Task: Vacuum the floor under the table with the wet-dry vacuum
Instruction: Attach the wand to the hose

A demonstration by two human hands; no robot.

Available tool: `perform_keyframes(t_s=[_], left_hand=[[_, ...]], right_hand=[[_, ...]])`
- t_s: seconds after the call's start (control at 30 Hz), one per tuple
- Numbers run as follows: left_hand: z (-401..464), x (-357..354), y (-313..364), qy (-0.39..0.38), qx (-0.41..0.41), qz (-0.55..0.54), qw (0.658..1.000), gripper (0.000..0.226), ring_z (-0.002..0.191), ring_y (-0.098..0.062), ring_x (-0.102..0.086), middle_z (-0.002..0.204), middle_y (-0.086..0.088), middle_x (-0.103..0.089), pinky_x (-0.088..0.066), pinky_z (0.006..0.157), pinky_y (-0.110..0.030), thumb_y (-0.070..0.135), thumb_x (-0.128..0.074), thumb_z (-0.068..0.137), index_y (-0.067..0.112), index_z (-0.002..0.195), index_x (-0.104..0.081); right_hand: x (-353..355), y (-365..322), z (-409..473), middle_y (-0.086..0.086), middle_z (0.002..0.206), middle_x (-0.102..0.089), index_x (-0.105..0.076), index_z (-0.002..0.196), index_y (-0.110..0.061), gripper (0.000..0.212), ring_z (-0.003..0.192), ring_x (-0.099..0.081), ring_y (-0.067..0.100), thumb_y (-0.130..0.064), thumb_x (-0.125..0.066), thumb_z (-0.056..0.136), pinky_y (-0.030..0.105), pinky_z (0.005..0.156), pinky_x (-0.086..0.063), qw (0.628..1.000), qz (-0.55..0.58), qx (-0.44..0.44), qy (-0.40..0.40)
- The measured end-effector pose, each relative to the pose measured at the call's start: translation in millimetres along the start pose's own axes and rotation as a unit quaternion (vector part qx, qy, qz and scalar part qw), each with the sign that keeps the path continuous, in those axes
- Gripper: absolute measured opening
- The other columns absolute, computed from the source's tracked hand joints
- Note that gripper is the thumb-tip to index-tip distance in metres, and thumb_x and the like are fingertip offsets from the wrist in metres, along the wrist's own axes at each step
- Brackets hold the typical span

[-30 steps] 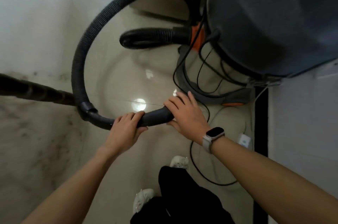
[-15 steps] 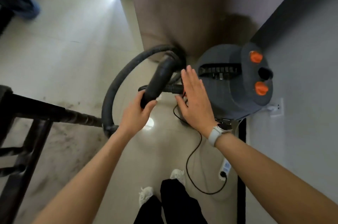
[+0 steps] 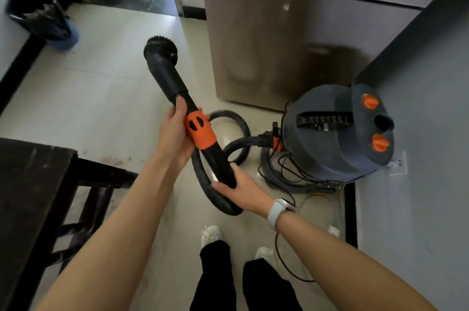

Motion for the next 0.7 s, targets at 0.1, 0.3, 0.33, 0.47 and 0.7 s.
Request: perform_keyframes(t_s=[0.1, 0.3, 0.33, 0.47, 0.7], left_hand=[[5.1, 1.1, 23.9, -0.044, -0.041, 0.130, 0.990, 0.033, 0.092, -0.012, -0.061, 0.102, 0.001, -0.061, -0.051, 0.085, -0.030, 0.035, -0.033, 0.102, 0.016, 0.125, -0.049], [-23.6, 30.8, -25.2, -0.226, 0.026, 0.430, 0.874, 0.041, 0.120, -0.008, -0.047, 0.131, 0.003, -0.052, -0.036, 0.094, -0.011, 0.034, -0.042, 0.098, 0.024, 0.138, -0.039], [-30.1, 30.2, -31.8, -0.261, 0.021, 0.457, 0.850, 0.037, 0.116, -0.007, -0.048, 0.126, 0.005, -0.054, -0.036, 0.086, -0.004, 0.035, -0.047, 0.097, 0.027, 0.133, -0.043], [-20.0, 24.8, -26.3, -0.307, -0.089, 0.560, 0.764, 0.047, 0.087, 0.006, -0.053, 0.097, 0.019, -0.054, -0.044, 0.077, -0.013, 0.044, -0.069, 0.079, 0.033, 0.118, -0.046], [6.1, 41.9, 3.3, -0.171, -0.137, 0.577, 0.787, 0.025, 0.070, -0.008, -0.056, 0.078, 0.007, -0.058, -0.045, 0.060, -0.024, 0.043, -0.055, 0.090, 0.022, 0.103, -0.052]], right_hand=[[17.6, -45.6, 5.4, 0.001, 0.086, -0.061, -0.047, 0.106, -0.020, 0.028, 0.086, -0.063, 0.022, -0.040, -0.058, 0.089, 0.041, 0.080, -0.053, 0.994, 0.048, 0.042, 0.087], [99.9, -107.3, 16.4, 0.007, 0.075, -0.062, -0.046, 0.094, -0.018, 0.021, 0.067, -0.062, 0.019, -0.038, -0.049, 0.096, 0.036, 0.073, -0.054, 0.930, 0.271, 0.010, 0.249], [110.5, -109.0, 17.9, 0.008, 0.077, -0.063, -0.046, 0.093, -0.018, 0.024, 0.068, -0.063, 0.020, -0.041, -0.048, 0.095, 0.036, 0.074, -0.054, 0.923, 0.284, -0.014, 0.261], [133.5, -111.7, 22.2, 0.010, 0.080, -0.065, -0.046, 0.090, -0.014, 0.034, 0.092, -0.066, 0.035, -0.048, -0.047, 0.094, 0.048, 0.090, -0.052, 0.899, 0.335, -0.068, 0.275], [127.0, -130.5, 38.6, 0.018, 0.124, -0.059, -0.045, 0.131, -0.004, 0.047, 0.101, -0.061, 0.027, -0.039, -0.032, 0.102, 0.040, 0.082, -0.051, 0.831, 0.517, -0.029, 0.206]])
Point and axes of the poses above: each hand's wrist, its own z-axis towards the middle knuckle, its own x-axis out of the back of the hand, y = z × x, the point moved 4 cm from there along z, towards the middle knuckle
